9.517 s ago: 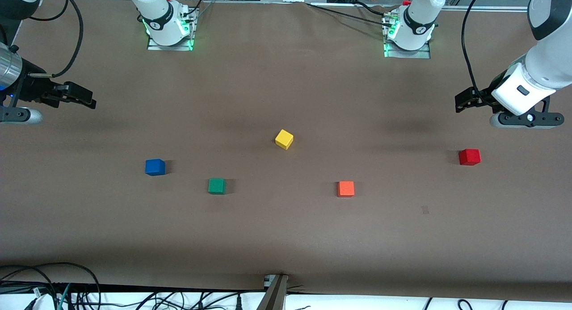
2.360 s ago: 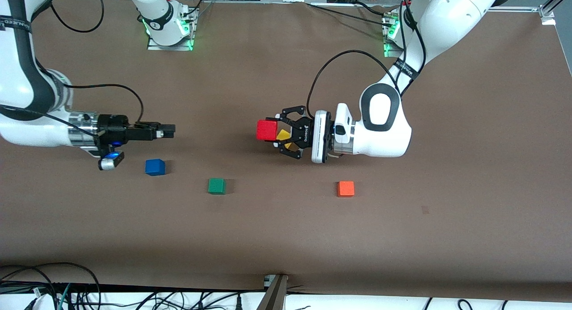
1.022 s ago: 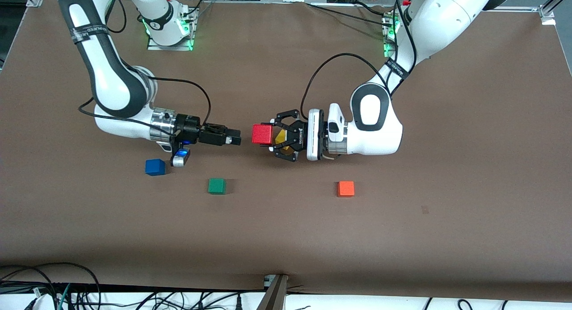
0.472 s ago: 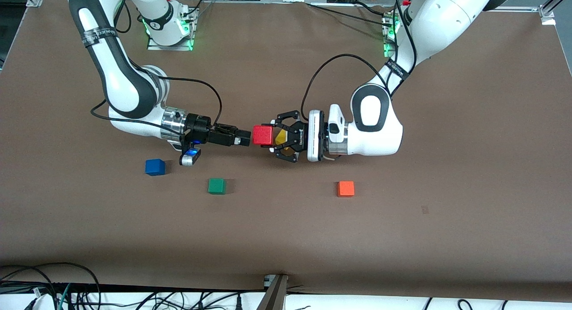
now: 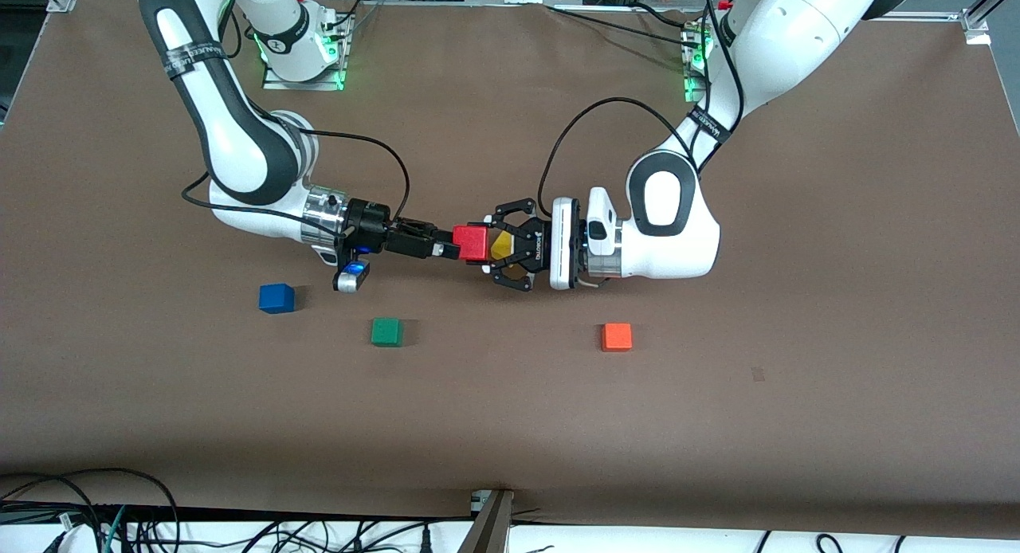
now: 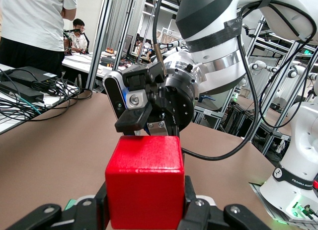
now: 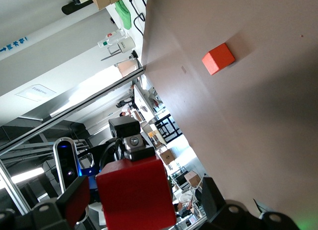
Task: Pass red block to right arm, stack on blue
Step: 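Close the right gripper on the red cube held by the left gripper, then open the left gripper and pull the right gripper away with the cube, then carry the red cube over the blue cube while the left gripper retracts, then lower the red cube onto the blue cube with the right gripper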
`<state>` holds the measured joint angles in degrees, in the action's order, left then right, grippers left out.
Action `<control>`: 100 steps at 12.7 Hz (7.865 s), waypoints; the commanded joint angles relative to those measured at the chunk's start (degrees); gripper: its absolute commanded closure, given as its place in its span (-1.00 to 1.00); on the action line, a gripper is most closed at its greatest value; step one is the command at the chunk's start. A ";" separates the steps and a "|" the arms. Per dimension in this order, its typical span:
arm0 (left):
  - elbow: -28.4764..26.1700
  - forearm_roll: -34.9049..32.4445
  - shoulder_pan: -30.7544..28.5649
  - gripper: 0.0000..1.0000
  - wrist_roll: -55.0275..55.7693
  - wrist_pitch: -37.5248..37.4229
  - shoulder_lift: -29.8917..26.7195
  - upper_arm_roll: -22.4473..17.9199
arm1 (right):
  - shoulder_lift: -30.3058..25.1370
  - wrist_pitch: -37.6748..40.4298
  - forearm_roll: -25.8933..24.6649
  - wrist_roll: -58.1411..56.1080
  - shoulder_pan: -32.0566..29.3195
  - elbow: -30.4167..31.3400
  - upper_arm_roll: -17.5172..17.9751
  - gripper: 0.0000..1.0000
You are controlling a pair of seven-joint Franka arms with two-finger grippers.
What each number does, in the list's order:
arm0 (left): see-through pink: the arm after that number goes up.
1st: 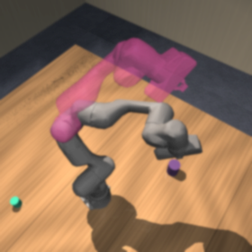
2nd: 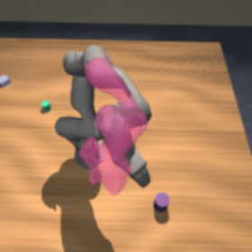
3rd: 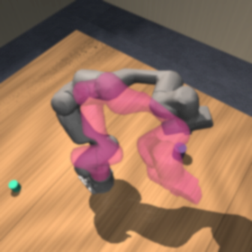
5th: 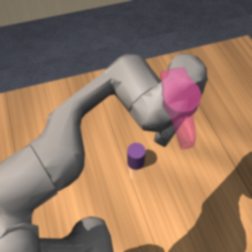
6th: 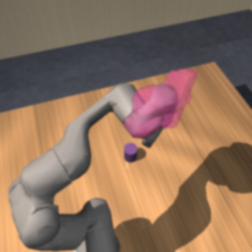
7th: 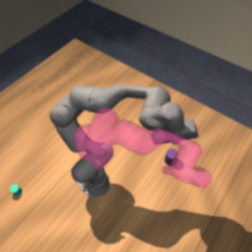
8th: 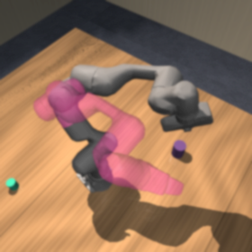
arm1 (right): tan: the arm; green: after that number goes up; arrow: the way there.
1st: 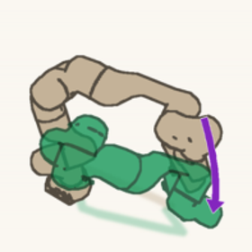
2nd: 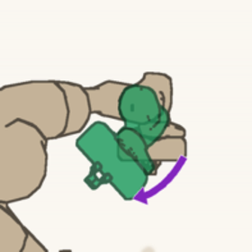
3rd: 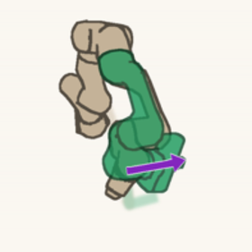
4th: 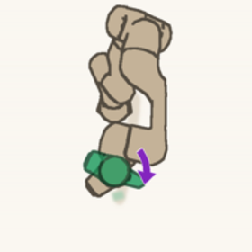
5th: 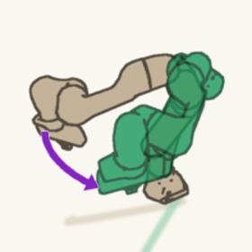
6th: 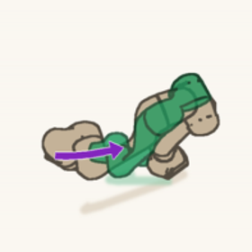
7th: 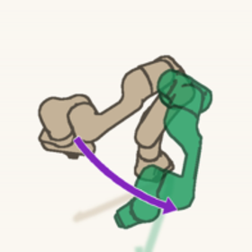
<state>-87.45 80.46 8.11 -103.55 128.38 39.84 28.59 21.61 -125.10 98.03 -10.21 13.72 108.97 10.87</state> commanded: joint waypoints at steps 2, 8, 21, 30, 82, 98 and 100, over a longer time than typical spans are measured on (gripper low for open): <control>1.32 2.07 0.33 0.52 -1.66 0.11 0.68 -0.02 | 0.45 -1.73 2.43 -1.39 1.14 -1.30 -0.06 -0.82; 1.32 2.07 0.24 0.47 -1.66 0.02 0.59 -0.02 | 0.80 -1.99 2.70 -1.30 1.14 -1.83 -0.06 0.60; 1.05 -2.99 -4.93 -1.00 10.09 -5.94 -1.86 -0.11 | 0.72 4.50 -13.36 2.38 -5.88 -4.47 -0.41 1.00; 1.58 -30.69 -14.69 -1.00 41.20 -29.14 -8.54 -0.20 | -1.66 11.35 -40.85 7.04 -6.42 -8.23 -7.17 1.00; -7.74 -82.04 -6.09 -1.00 105.57 -34.08 -39.05 -25.42 | 1.86 -20.63 -89.59 1.33 -5.98 7.22 -15.53 1.00; -7.47 -82.04 -6.09 -1.00 105.48 -34.08 -38.78 -25.42 | 2.74 -21.42 -89.68 2.57 -5.89 6.87 -15.62 1.00; -7.47 -82.04 -6.09 -1.00 105.48 -34.08 -38.78 -25.42 | 2.74 -21.42 -89.59 2.65 -5.98 6.87 -15.62 -0.04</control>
<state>-95.78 -2.08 1.96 2.14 94.90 1.10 3.09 23.20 -145.89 9.05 -8.78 7.60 116.78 -4.54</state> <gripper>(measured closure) 0.000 0.445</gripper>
